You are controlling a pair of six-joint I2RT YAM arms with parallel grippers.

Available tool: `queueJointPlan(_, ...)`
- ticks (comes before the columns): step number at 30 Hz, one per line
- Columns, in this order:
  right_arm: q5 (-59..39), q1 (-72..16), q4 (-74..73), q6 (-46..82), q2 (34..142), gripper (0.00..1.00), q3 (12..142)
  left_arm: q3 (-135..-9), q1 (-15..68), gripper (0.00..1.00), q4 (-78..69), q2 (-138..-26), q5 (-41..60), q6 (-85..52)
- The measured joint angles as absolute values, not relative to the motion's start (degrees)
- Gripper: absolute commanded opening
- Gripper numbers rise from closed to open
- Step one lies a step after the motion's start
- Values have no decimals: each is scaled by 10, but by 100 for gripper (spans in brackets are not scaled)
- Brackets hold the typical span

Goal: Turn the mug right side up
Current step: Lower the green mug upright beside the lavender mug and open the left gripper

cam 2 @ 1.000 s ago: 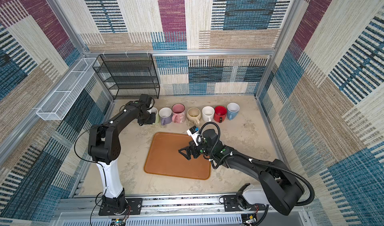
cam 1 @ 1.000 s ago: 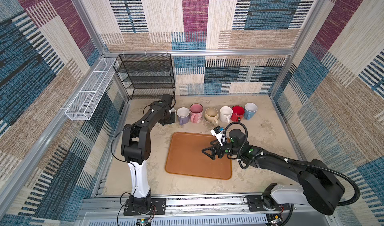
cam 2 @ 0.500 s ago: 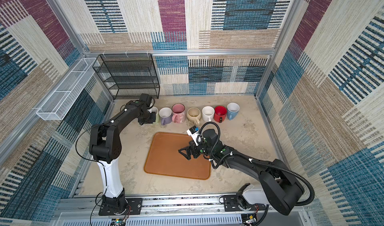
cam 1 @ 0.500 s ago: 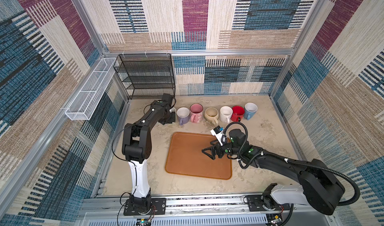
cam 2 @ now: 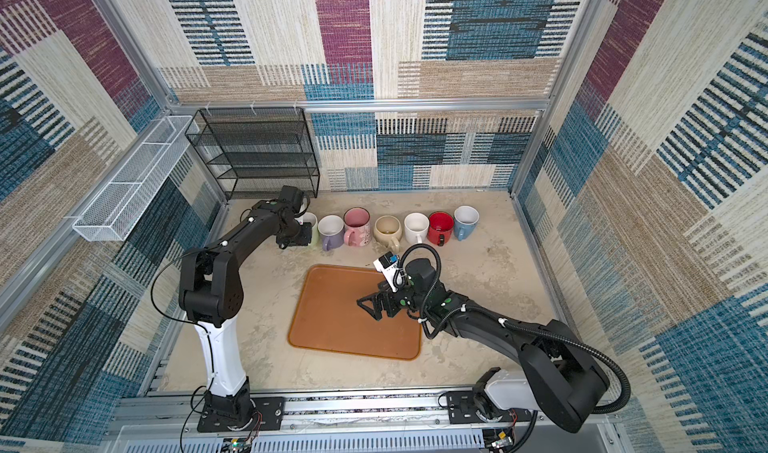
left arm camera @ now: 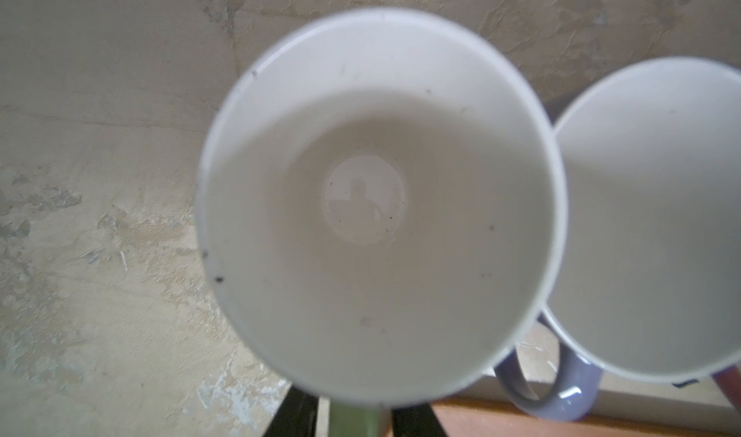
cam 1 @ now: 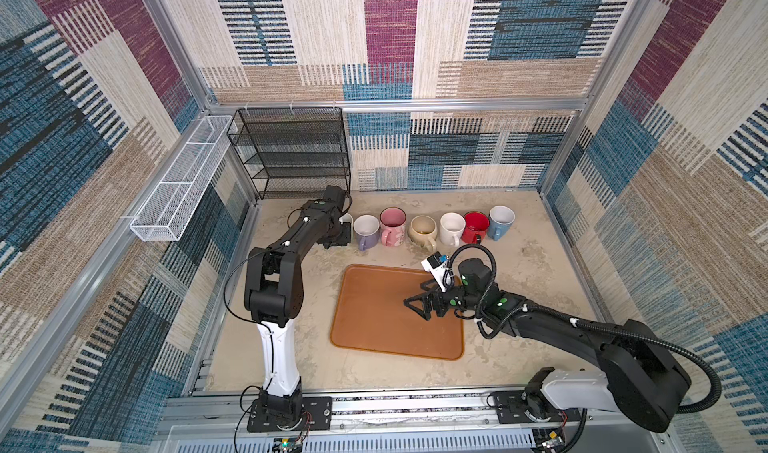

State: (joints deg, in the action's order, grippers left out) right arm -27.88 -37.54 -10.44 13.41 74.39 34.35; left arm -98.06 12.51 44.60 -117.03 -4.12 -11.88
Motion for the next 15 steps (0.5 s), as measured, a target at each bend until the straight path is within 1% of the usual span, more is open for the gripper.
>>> queueJointPlan(3, -278, -375, -104, 132, 736, 100, 343, -973, 125, 42, 446, -1147, -41, -119)
queueJointPlan(4, -277, -375, -105, 132, 732, 100, 343, -969, 125, 46, 445, -1136, -41, -119)
queueJointPlan(6, -269, -374, -105, 130, 726, 100, 343, -963, 125, 64, 445, -1116, -40, -119)
queueJointPlan(8, -264, -373, -104, 128, 718, 100, 342, -958, 125, 76, 445, -1096, -36, -119)
queueJointPlan(10, -257, -371, -103, 128, 707, 100, 340, -948, 125, 92, 443, -1069, -27, -119)
queueJointPlan(11, -249, -371, -103, 126, 701, 100, 340, -941, 125, 96, 443, -1054, -27, -119)
queueJointPlan(12, -248, -371, -104, 126, 695, 100, 338, -934, 125, 99, 444, -1038, -26, -119)
queueJointPlan(15, -219, -370, -102, 123, 673, 99, 334, -900, 125, 99, 442, -985, -22, -119)
